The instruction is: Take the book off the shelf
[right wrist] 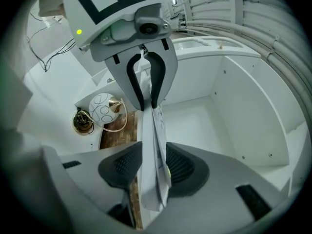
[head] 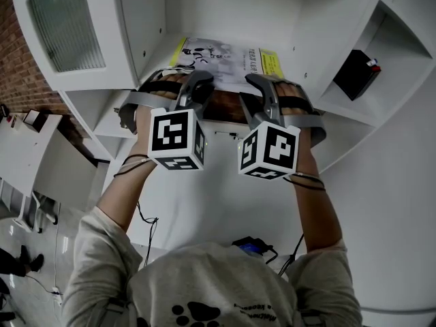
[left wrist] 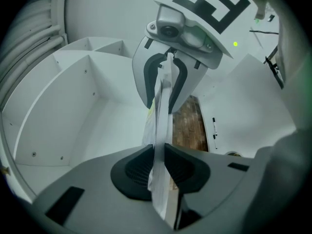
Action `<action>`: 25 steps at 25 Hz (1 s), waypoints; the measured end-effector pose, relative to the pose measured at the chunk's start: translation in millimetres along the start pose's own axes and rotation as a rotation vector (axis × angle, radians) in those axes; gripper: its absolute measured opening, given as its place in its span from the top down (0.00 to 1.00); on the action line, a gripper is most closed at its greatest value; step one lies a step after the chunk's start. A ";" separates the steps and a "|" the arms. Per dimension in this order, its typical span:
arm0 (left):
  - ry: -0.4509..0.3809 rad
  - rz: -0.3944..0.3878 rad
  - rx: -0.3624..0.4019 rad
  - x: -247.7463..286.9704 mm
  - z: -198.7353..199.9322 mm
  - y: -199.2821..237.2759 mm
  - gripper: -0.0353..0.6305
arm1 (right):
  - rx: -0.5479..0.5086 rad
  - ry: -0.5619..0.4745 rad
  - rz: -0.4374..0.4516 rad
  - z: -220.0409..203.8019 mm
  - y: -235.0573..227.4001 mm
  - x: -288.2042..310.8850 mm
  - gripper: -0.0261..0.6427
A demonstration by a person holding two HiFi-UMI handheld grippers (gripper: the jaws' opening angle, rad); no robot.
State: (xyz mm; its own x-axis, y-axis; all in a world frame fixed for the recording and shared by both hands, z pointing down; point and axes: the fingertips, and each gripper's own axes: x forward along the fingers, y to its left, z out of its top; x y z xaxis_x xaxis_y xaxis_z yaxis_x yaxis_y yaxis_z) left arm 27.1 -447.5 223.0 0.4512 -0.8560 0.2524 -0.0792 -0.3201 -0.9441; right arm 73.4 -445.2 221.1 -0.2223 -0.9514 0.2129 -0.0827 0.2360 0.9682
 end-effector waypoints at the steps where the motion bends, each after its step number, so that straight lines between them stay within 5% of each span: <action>1: 0.004 0.001 0.003 -0.6 0.4 -0.4 0.83 | -0.002 0.001 0.000 0.2 0.7 -0.4 0.73; 25: -0.026 -0.022 0.006 -40.2 19.6 -14.1 0.83 | -0.079 0.074 0.017 2.5 9.6 7.6 0.67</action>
State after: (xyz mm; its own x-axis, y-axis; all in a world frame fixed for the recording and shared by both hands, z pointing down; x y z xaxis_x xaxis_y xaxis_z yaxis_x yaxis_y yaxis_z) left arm 27.5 -400.6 222.0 0.4761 -0.8376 0.2679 -0.0631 -0.3364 -0.9396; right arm 68.5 -449.7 231.7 -0.1506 -0.9601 0.2355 -0.0018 0.2385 0.9711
